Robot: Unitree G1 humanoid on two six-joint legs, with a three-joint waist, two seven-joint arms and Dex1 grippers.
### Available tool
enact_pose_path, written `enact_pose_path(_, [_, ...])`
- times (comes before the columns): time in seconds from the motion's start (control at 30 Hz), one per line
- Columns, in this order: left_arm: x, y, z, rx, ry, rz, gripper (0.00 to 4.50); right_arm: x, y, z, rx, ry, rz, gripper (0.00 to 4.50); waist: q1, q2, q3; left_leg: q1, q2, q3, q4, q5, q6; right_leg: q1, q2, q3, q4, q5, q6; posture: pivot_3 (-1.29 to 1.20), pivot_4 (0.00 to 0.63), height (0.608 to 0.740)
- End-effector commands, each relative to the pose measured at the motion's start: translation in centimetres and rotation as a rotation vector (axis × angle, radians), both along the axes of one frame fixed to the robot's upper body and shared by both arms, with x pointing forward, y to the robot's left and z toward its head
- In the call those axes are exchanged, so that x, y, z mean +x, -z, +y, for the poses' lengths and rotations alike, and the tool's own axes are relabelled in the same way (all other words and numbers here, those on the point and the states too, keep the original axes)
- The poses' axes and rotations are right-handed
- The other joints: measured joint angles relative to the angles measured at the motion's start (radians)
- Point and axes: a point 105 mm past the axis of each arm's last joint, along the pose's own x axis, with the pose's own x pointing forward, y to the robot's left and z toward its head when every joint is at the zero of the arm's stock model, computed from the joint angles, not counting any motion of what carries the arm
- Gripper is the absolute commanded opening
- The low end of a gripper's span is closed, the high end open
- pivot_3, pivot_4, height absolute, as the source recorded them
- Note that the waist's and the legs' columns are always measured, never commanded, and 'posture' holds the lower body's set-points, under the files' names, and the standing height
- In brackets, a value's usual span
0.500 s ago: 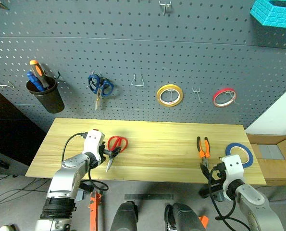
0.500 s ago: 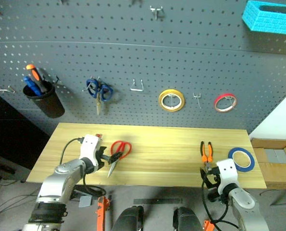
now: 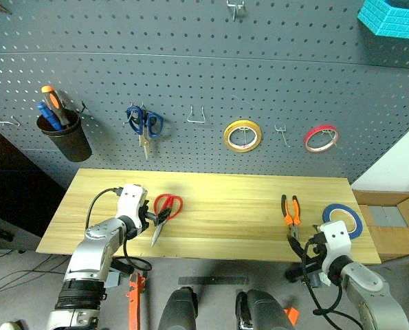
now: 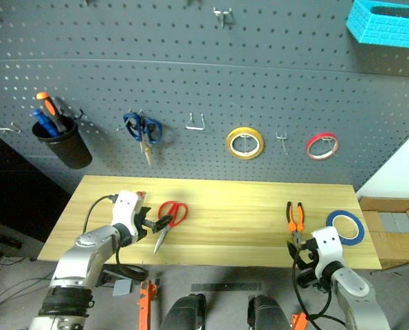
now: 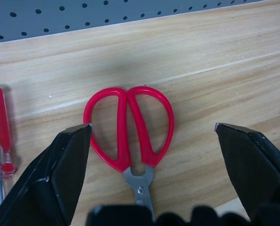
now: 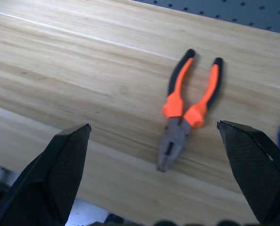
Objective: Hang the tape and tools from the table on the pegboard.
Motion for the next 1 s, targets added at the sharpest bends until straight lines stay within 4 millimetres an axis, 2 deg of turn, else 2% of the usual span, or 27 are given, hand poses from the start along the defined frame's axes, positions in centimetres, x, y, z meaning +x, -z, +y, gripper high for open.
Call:
enact_pose_path(0.03, [0.5,-1.2,-0.2,-0.021,0.003,-0.052,4.48,0.5,-1.2,-0.9,-0.012,0.015,-0.053,4.50,0.000,0.000,0.000,0.000,0.000,0.000,0.000,0.000,0.000,0.000,0.000,0.000,0.000,0.000,0.000,0.09,0.193,0.740])
enact_pose_path(0.23, [0.2,-1.2,-0.6,-0.028,0.021,-0.046,4.48,0.6,-1.1,-1.4,-0.029,0.027,-0.048,4.50,0.000,0.000,0.000,0.000,0.000,0.000,0.000,0.000,0.000,0.000,0.000,0.000,0.000,0.000,0.000,0.09,0.195,0.740])
enact_pose_path(0.3, [-0.2,-1.3,-2.8,-0.036,0.139,-0.041,4.48,0.9,-0.8,-2.6,-0.071,0.052,-0.028,4.50,0.000,0.000,0.001,0.000,0.000,0.000,0.000,0.000,0.000,0.000,0.000,0.000,0.000,0.000,0.000,0.10,0.202,0.740])
enact_pose_path(0.37, [-0.8,-2.2,-5.8,-0.096,0.274,-0.039,4.48,1.3,-0.6,-3.7,-0.087,0.073,-0.004,4.50,-0.001,0.000,0.006,0.000,0.000,0.001,0.000,0.000,0.000,0.000,0.000,0.001,0.000,0.000,0.000,0.09,0.213,0.740])
enact_pose_path(0.43, [-1.1,-3.0,-7.7,-0.143,0.359,-0.037,4.48,1.8,-0.6,-4.5,-0.080,0.095,0.012,4.50,0.000,-0.001,0.014,0.000,-0.001,0.002,0.001,0.000,0.000,0.000,-0.001,0.002,0.000,0.000,0.000,0.09,0.222,0.740])
enact_pose_path(0.53, [-1.6,-4.7,-12.2,-0.203,0.553,-0.037,4.48,3.2,-0.8,-6.5,-0.115,0.114,0.030,4.50,0.001,-0.002,0.026,0.001,-0.001,0.001,0.002,0.000,0.000,0.001,-0.001,0.001,0.000,-0.001,-0.001,0.08,0.251,0.740])
enact_pose_path(0.63, [-1.2,-5.8,-15.7,-0.193,0.689,-0.072,4.48,4.7,-1.5,-8.0,-0.131,0.120,0.038,4.50,0.000,0.001,0.044,0.000,-0.003,0.002,0.003,0.001,0.002,0.001,-0.001,0.002,0.001,0.000,-0.001,0.06,0.273,0.740])
enact_pose_path(0.8, [-1.2,-6.3,-21.0,-0.161,0.901,-0.086,4.48,6.8,-2.3,-9.7,-0.116,0.157,0.053,4.50,-0.005,0.001,0.064,-0.005,-0.005,0.005,0.003,0.001,0.002,-0.002,0.005,0.003,0.000,0.002,0.006,0.04,0.321,0.740])
enact_pose_path(1.0, [-1.0,-7.2,-25.7,-0.134,1.056,-0.132,4.48,7.8,-1.4,-11.2,0.000,0.244,0.138,4.50,-0.005,0.002,0.099,-0.011,-0.006,0.007,0.003,0.001,0.002,-0.008,0.009,0.004,0.001,0.002,0.006,0.03,0.356,0.740])
